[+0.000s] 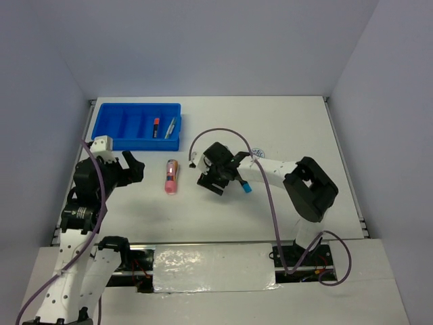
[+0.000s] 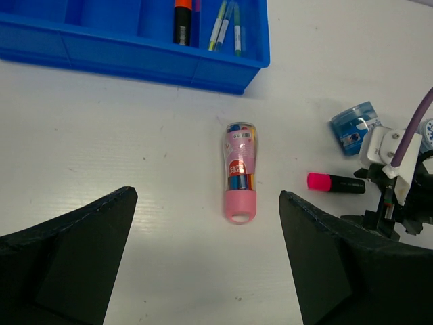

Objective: Sort the stationery into containers
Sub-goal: Pick up the pen from the center of the board.

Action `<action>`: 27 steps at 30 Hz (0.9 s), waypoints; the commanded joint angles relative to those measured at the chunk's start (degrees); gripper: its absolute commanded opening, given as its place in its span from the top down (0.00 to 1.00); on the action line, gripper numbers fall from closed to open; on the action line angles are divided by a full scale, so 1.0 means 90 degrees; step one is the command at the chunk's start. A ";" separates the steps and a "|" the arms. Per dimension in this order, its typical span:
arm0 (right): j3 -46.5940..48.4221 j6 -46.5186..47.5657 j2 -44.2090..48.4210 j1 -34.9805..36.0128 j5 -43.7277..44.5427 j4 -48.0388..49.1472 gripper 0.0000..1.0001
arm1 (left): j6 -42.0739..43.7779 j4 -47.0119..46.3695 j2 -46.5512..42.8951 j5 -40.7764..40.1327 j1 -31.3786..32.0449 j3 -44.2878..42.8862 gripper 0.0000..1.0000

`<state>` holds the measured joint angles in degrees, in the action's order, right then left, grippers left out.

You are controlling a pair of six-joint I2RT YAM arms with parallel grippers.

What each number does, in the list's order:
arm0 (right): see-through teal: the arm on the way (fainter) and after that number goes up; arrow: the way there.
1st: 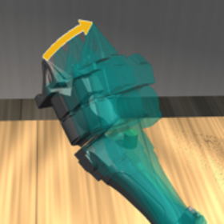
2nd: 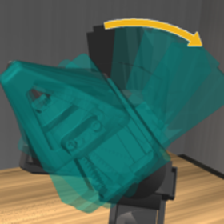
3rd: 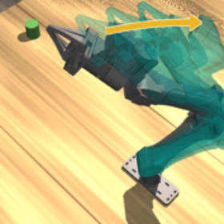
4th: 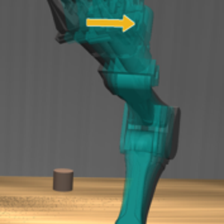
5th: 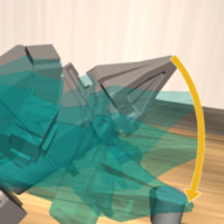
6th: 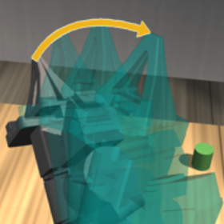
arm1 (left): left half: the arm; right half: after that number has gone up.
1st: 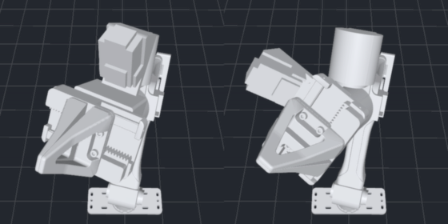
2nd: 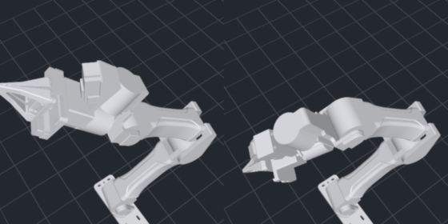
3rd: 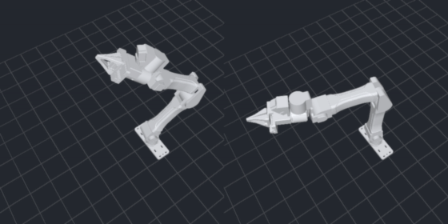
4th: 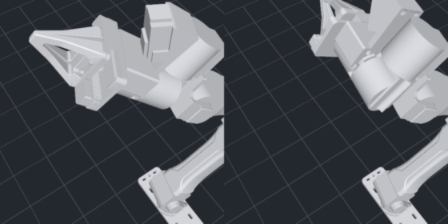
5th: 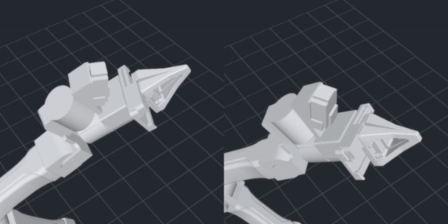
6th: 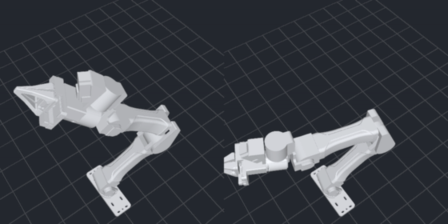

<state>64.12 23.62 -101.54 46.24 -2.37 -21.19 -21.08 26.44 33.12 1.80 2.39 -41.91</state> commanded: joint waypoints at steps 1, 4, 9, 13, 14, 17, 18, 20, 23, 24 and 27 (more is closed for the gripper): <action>0.0550 0.0315 -0.0377 -0.0059 -0.0176 -0.0194 0.21 | 0.0106 -0.0271 0.0158 0.0092 -0.0012 -0.0158 0.01; 0.0757 0.0247 -0.0778 -0.0098 -0.0429 -0.0496 0.26 | 0.0106 -0.0281 0.0109 0.0102 -0.0002 -0.0129 0.01; 0.0893 0.0042 -0.1003 -0.0177 -0.0908 -0.0663 0.33 | 0.0096 -0.0262 0.0147 0.0073 -0.0002 -0.0128 0.01; 0.0952 -0.0075 -0.1091 -0.0177 -0.1025 -0.0742 0.52 | 0.0096 -0.0262 0.0158 0.0102 -0.0002 -0.0119 0.01; 0.0923 -0.0133 -0.1043 -0.0157 -0.1026 -0.0664 0.54 | 0.0096 -0.0262 0.0148 0.0102 0.0007 -0.0119 0.01; 0.0699 -0.0387 -0.0867 -0.0089 -0.0996 -0.0381 0.65 | 0.0057 -0.0300 0.0167 0.0219 0.0017 -0.0109 0.01; 0.0630 -0.0455 -0.0731 -0.0079 -0.1054 -0.0293 0.69 | 0.0028 -0.0330 0.0177 0.0307 0.0017 -0.0080 0.01; 0.0378 -0.0737 -0.0545 -0.0060 -0.1259 0.0048 0.80 | -0.0117 -0.0476 0.0225 0.0618 0.0027 -0.0041 0.01; -0.0226 -0.1361 0.0089 -0.0059 -0.1611 0.0838 0.83 | -0.0790 -0.0652 0.0400 0.1419 0.0027 0.0125 0.01; -0.0423 -0.1596 0.0525 -0.0030 -0.1660 0.1382 0.83 | -0.1005 -0.0720 0.0469 0.1972 0.0027 0.0261 0.01; -0.1214 -0.2718 0.1436 0.0028 -0.1574 0.2537 0.84 | -0.2264 -0.1548 0.0704 0.3185 0.0037 0.0817 0.01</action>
<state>56.62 9.93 -97.80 45.60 -14.72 -12.82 -30.02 20.08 37.76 16.40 2.42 -38.76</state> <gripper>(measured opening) 0.386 0.993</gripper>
